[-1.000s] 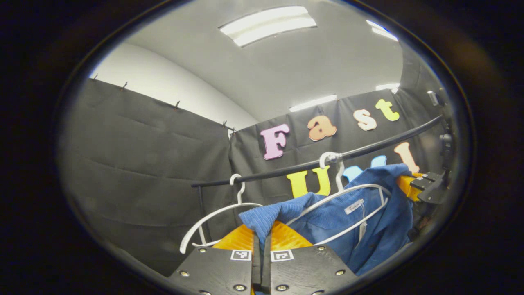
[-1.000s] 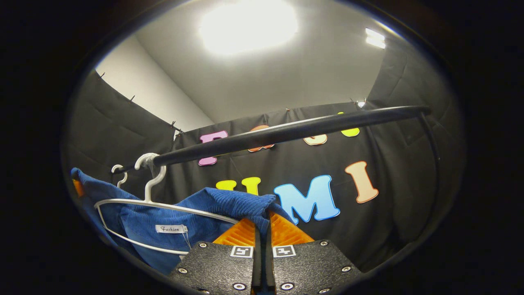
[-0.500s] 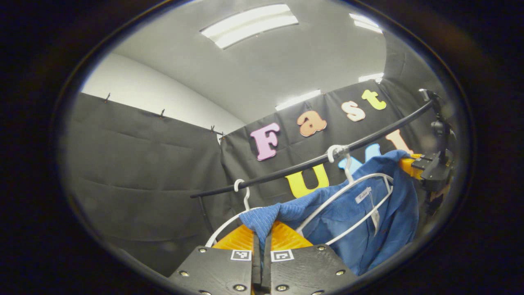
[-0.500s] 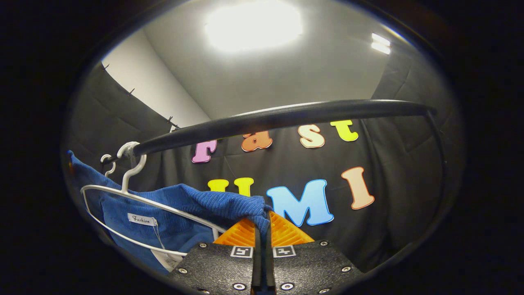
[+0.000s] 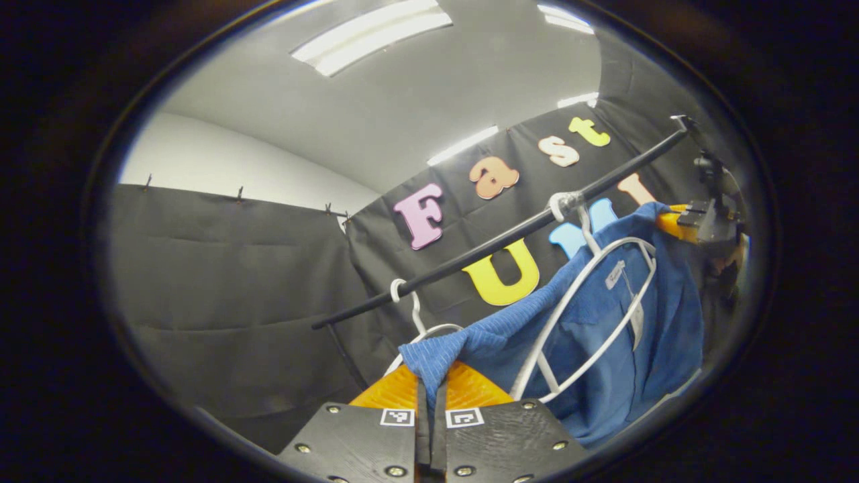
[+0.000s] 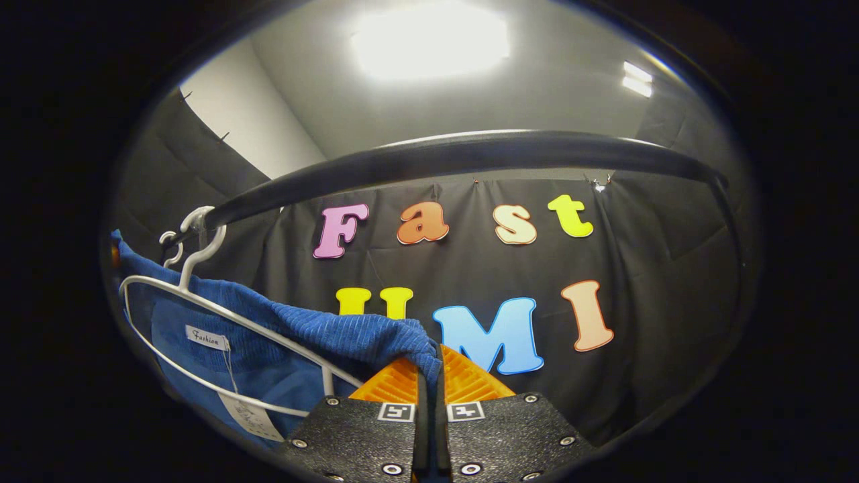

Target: Grasp the clothes on the hanger with both hands and then place them into the laundry hamper below.

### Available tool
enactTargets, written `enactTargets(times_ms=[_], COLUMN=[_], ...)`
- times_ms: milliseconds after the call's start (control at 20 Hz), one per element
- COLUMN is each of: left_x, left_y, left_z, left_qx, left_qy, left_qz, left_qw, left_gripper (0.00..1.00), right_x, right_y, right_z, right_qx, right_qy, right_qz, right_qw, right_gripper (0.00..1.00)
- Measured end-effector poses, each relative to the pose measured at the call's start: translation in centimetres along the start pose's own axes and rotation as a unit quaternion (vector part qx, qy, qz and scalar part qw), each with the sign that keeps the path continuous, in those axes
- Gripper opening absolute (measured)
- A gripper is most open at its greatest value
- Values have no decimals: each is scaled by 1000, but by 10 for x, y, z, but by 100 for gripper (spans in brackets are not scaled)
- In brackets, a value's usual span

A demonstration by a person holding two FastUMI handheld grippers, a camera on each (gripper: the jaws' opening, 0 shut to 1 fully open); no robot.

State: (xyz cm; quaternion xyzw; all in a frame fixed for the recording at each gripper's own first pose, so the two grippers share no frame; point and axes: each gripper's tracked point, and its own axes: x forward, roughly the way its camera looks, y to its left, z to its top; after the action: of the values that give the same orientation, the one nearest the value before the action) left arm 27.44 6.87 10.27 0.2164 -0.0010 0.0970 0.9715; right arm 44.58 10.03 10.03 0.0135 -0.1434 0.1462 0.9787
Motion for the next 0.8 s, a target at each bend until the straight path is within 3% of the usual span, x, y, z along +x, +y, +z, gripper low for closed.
enactTargets(times_ms=[400, 800], left_x=[24, 17], left_y=[13, -16], left_z=[-13, -44], left_qx=[52, 16], left_qy=[-23, 1], left_qz=[-16, -39], left_qw=[998, 999], left_gripper=[2, 3], right_x=[7, 23], right_y=[6, 1], right_z=[-18, -41], right_qx=[-16, -6], right_qy=[4, 26], right_qz=[22, 12], right_qw=[1000, 1000], right_gripper=[3, 3])
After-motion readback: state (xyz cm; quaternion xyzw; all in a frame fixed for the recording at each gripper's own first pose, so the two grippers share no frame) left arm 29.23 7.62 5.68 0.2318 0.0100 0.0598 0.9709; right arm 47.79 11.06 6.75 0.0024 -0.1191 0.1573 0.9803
